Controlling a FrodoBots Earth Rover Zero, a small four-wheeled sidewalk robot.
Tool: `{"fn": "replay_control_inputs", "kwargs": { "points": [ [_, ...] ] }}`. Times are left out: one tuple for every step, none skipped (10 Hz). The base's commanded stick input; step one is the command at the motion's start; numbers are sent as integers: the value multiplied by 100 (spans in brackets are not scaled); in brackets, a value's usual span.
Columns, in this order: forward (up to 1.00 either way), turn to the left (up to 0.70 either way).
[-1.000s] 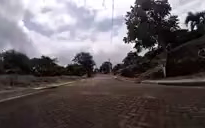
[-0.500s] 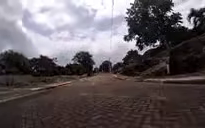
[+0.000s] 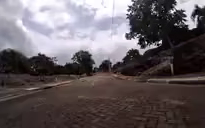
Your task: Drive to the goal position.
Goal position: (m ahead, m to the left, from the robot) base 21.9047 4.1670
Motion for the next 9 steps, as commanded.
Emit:
{"fn": "replay_control_inputs", "kwargs": {
  "points": [
    [85,-22],
    [85,0],
    [85,0],
    [85,0],
    [85,0],
    [85,0],
    [85,0],
    [85,0],
    [85,0]
  ]
}}
